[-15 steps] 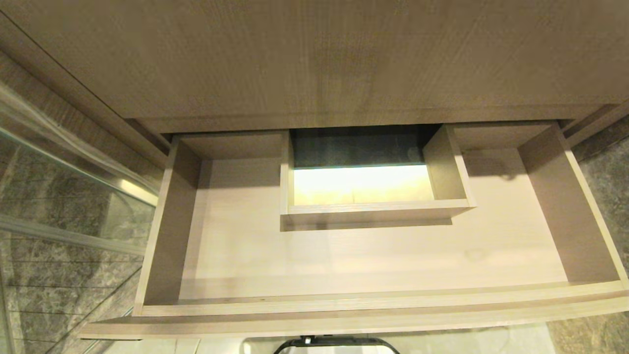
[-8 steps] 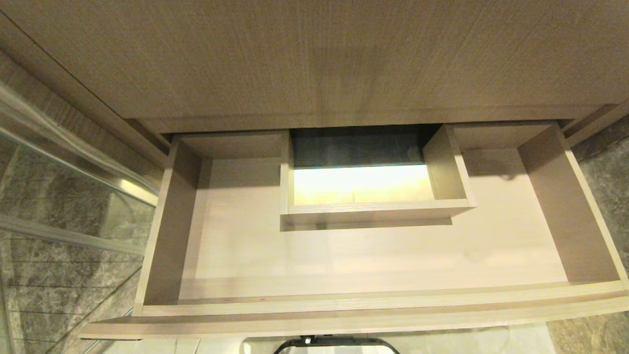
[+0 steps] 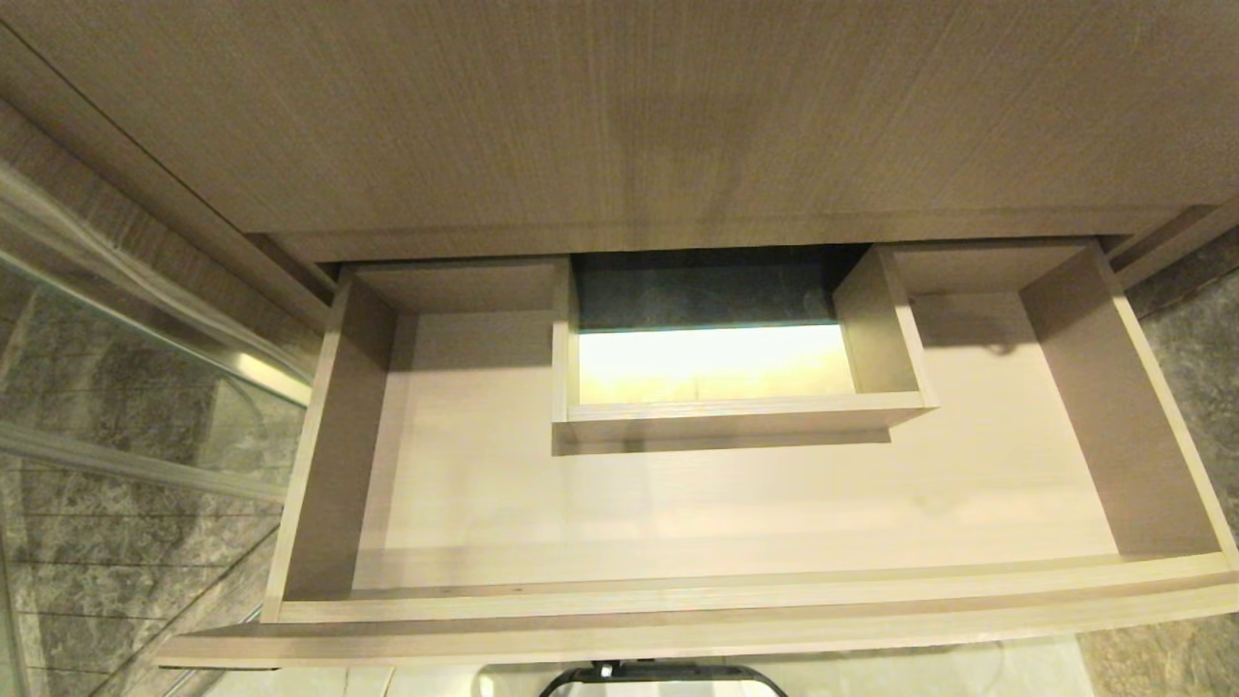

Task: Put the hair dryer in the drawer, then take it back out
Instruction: Pick up the hairdryer

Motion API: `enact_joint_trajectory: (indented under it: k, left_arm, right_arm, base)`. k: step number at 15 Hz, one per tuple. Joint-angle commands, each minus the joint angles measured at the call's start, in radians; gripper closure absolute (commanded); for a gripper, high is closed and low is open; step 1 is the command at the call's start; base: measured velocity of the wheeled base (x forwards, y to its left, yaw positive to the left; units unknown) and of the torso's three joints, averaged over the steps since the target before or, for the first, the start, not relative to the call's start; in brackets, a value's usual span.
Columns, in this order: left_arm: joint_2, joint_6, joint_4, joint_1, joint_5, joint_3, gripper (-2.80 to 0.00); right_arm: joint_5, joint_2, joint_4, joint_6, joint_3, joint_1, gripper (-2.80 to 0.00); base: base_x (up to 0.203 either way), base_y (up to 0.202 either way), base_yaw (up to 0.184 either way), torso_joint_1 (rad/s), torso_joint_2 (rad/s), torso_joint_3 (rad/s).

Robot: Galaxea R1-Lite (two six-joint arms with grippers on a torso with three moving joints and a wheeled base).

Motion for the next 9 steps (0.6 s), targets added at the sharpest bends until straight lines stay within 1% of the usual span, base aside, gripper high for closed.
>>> enact_joint_trajectory:
  k: [1, 6, 9]
  left_arm:
    - [0.000, 0.000, 0.000, 0.001, 0.000, 0.001, 0.00]
    - [0.000, 0.000, 0.000, 0.000, 0.000, 0.001, 0.00]
    - [0.000, 0.000, 0.000, 0.000, 0.000, 0.001, 0.00]
  right_arm:
    - [0.000, -0.037, 0.000, 0.001, 0.040, 0.002, 0.00]
    - [-0.005, -0.037, 0.001, -0.009, 0.040, 0.002, 0.00]
    - [-0.009, -0.037, 0.000, -0.001, 0.040, 0.000, 0.00]
  base:
    - [0.000, 0.000, 0.000, 0.000, 0.00, 0.000]
    - [0.000, 0.000, 0.000, 0.000, 0.00, 0.000]
    - [0.000, 0.000, 0.000, 0.000, 0.00, 0.000]
